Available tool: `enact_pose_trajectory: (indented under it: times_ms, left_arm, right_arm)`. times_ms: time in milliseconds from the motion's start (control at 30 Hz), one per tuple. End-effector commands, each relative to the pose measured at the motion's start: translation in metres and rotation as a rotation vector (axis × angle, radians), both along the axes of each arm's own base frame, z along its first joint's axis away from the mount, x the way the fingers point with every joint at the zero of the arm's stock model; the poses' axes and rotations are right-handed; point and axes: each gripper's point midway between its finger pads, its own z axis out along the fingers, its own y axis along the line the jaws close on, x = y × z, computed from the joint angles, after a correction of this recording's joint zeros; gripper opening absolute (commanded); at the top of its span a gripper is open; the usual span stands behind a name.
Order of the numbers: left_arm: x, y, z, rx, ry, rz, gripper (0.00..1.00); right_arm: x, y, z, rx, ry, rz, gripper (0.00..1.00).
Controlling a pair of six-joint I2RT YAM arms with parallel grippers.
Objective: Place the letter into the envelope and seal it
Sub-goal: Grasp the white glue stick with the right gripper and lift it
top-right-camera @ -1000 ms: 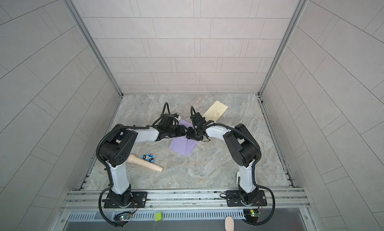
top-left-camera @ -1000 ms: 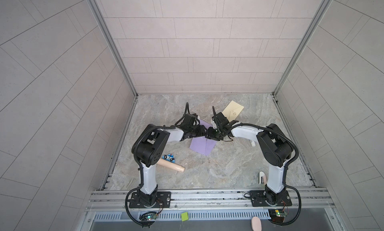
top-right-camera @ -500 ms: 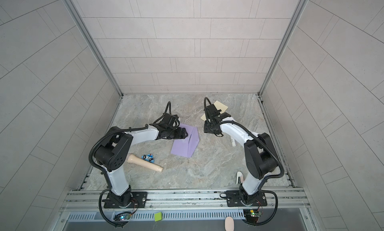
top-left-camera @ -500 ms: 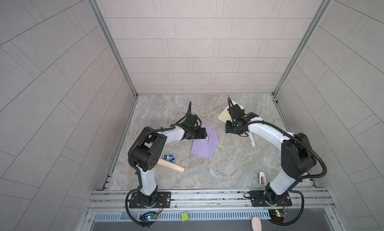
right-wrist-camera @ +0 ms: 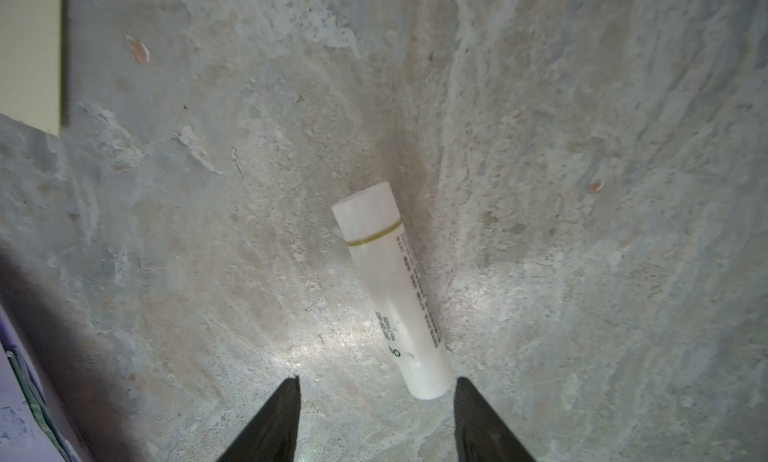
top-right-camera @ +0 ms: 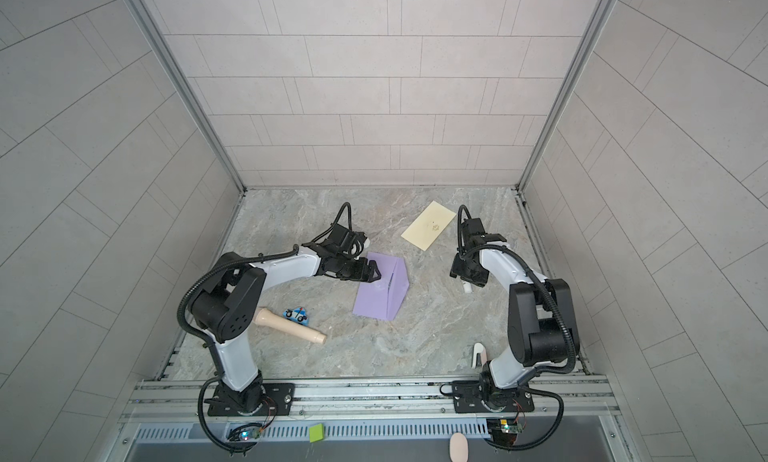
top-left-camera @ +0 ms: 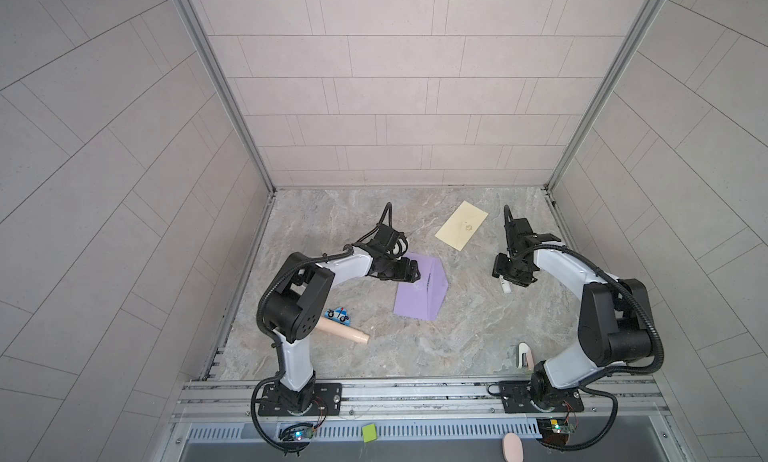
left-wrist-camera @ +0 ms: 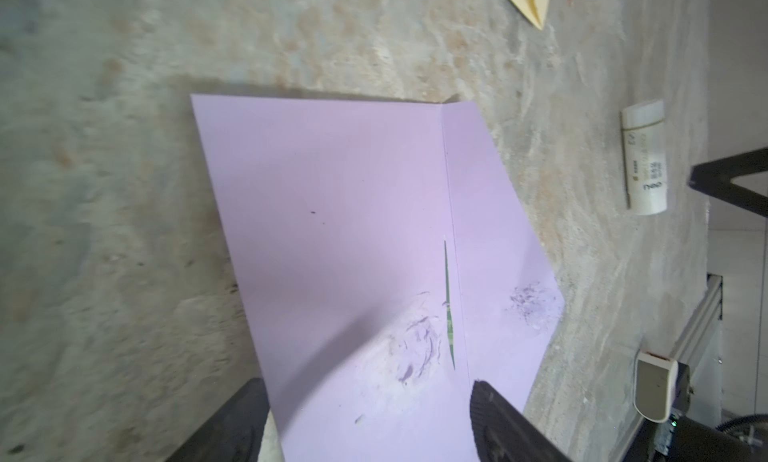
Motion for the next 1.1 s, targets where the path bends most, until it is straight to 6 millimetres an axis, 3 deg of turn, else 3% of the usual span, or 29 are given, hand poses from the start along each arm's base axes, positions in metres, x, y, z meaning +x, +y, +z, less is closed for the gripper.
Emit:
enact_pose_trajectory:
  times_ms: [0,167,400,600,667,733,800,867,1067]
  left_arm:
    - [-0.006,-0.012,0.006,-0.029,0.002,-0.071,0.83]
    - [-0.001,-0.006,0.012,-0.005,-0.031,-0.037,0.83]
    - [0.018,-0.005,0.040,-0.071,-0.117,0.059,0.83]
    - [0.016,-0.002,0.046,-0.033,-0.141,0.014,0.83]
    - [0.012,-0.002,0.048,-0.036,-0.143,-0.003,0.83]
    - [0.009,-0.005,0.049,-0.045,-0.144,-0.019,0.83]
    - [0.007,-0.008,0.052,-0.060,-0.145,-0.041,0.83]
    - [0.005,-0.012,0.055,-0.069,-0.150,-0.058,0.83]
    - [0.001,-0.032,0.073,-0.146,-0.153,-0.123,0.83]
  right_arm:
    - [-0.006,-0.007,-0.013,-0.013,0.045,0.004,0.61]
    - [-0.001,-0.014,-0.021,-0.047,0.067,0.019,0.61]
    - [0.017,-0.010,-0.038,-0.023,0.089,0.045,0.58]
    - [0.036,-0.009,-0.039,-0.023,0.095,0.074,0.53]
    - [0.039,-0.009,-0.039,-0.021,0.093,0.080,0.47]
    - [0.041,-0.006,-0.038,-0.004,0.086,0.081,0.29]
    - [0.043,-0.001,-0.034,0.027,0.070,0.077,0.13]
    - [0.045,0.008,-0.026,0.080,0.040,0.066,0.04]
    - [0.058,0.071,0.024,0.364,-0.153,0.015,0.00]
